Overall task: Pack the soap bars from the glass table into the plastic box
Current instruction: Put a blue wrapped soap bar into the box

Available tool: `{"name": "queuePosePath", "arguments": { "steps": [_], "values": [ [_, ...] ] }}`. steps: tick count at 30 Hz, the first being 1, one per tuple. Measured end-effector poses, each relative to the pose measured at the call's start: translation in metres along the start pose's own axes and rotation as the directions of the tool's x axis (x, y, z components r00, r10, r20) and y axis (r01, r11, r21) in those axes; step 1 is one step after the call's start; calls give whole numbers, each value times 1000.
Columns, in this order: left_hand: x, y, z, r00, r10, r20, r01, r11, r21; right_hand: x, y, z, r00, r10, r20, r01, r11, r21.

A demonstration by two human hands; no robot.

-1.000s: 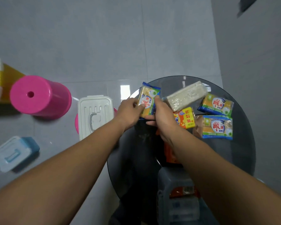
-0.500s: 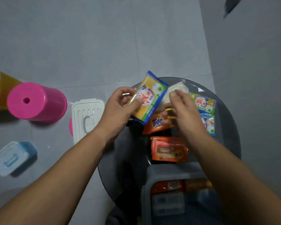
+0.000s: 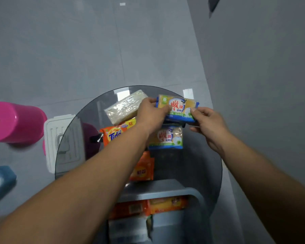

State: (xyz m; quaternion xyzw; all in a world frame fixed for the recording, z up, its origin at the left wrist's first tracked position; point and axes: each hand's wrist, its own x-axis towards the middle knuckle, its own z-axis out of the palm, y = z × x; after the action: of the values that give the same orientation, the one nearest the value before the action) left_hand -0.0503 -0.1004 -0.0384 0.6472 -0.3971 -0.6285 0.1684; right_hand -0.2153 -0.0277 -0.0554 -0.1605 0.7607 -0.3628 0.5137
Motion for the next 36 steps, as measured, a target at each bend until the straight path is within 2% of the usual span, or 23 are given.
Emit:
{"name": "queuePosePath", "arguments": {
  "steps": [8,12,19,25,30,36],
  "values": [
    [6,-14,13,987,128,-94,-91,943,320,20,17,12,1000,28,-11,-28,996,-81],
    [4,-16,14,987,124,-99,-71,904,422,21,18,15,999,8,-42,-14,991,-131],
    [6,-15,14,997,56,-48,-32,916,400,28,13,22,995,97,9,-97,995,-2],
    [6,-21,10,991,126,-41,-99,913,397,25,19,21,994,103,-28,-102,994,49],
    [-5,-21,9,978,203,-40,-176,920,349,11,9,14,995,35,-88,-28,997,77],
    [-54,-4,-2,953,298,-52,-280,934,222,-46,-17,-3,991,-94,-93,102,991,84]
  ]
}}
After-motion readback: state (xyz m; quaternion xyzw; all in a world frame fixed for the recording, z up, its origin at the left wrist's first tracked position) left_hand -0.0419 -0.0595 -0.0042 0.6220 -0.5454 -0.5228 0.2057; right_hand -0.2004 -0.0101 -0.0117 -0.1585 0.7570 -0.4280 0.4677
